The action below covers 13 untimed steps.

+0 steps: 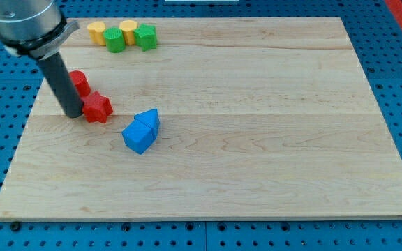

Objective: Push the red circle towards the red star

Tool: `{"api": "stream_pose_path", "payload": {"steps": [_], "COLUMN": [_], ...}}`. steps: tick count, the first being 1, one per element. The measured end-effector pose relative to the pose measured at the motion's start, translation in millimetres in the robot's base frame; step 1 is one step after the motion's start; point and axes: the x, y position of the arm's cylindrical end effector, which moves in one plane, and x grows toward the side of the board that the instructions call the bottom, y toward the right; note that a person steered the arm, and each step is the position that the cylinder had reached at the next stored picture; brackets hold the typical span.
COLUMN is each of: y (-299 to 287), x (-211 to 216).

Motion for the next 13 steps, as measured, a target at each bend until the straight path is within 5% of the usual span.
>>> {"api": "stream_pose_path", "payload": {"steps": [2,3,6,7,9,11,13], "y": [162,145,-94,-108,-49,34,-106], "x": [-26,-31,-4,-23,-67,-63,-95]}}
